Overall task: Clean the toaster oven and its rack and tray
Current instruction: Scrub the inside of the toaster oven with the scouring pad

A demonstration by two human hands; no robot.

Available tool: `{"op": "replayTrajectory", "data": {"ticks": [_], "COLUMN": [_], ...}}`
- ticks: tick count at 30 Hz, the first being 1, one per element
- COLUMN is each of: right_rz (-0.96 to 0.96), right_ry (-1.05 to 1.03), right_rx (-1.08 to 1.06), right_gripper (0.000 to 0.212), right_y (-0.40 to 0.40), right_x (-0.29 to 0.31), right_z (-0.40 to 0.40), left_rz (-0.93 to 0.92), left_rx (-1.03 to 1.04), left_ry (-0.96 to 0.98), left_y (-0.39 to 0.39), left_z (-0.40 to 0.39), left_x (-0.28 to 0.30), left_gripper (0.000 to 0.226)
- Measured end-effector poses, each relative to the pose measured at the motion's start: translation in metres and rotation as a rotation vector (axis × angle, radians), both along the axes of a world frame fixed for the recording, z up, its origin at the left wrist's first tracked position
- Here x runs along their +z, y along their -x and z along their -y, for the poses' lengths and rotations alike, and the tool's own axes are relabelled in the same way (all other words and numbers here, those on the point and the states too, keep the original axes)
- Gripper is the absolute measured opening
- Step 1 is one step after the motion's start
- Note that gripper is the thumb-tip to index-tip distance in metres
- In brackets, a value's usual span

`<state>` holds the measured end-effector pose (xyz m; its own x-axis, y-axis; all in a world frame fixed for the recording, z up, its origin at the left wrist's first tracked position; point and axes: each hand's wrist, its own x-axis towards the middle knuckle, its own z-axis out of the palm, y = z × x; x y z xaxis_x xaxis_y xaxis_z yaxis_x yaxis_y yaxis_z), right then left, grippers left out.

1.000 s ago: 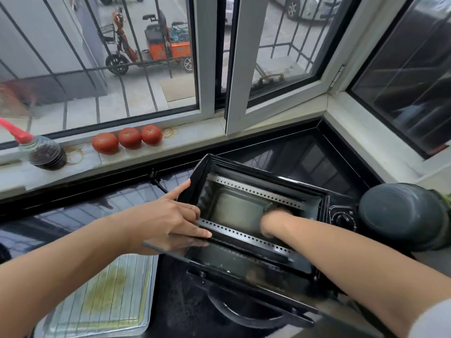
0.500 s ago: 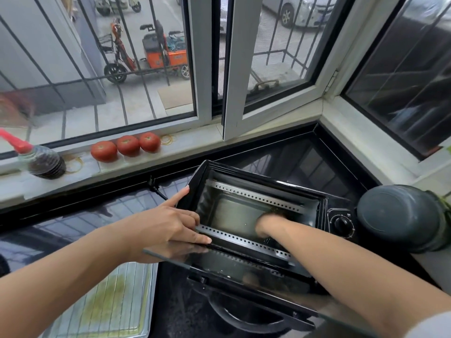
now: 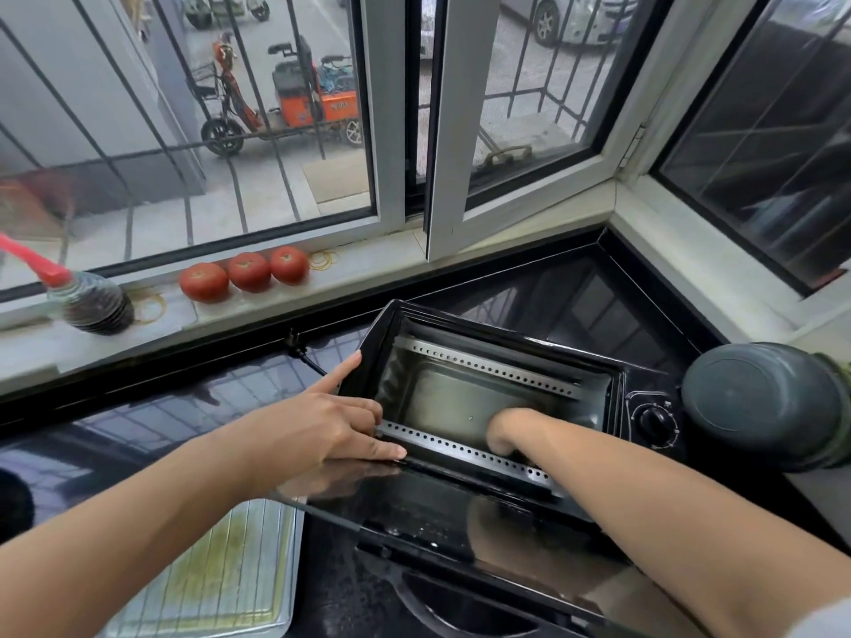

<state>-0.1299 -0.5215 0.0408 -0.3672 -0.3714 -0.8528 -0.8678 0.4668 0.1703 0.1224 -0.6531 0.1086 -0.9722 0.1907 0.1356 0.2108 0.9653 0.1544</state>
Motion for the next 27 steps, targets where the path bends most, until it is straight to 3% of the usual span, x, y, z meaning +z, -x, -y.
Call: {"op": "replayTrajectory", "data": {"ticks": [5,9,13,27], "right_rz": [-0.105,0.043,0.108,0.093], "right_ry": [0.199,0.157,0.177,0.205], "right_rx": [0.007,-0.142,-0.124,-0.317], "right_gripper": [0.046,0.039,0.038,0.039], "right_y": [0.002,-0.002,0.005,0.001], "right_x": [-0.016,-0.018,-0.009,-0.018], "right_z": [0.006,0.002,0.005,0.004], "left_rz": [0.019,-0.006,-0.030,0.031], "left_rx": [-0.015,-0.015,-0.022,-0.012], "left_ry": [-0.018,-0.015,-0.011,0.047], "left_y": [0.000,0.001,0.004,-0.003], "left_z": [0.004,0.004,0.007,0.004], "left_x": [-0.004,-0.005,-0.006,0.000], "left_gripper": [0.037,0.041,0.042,0.040]}}
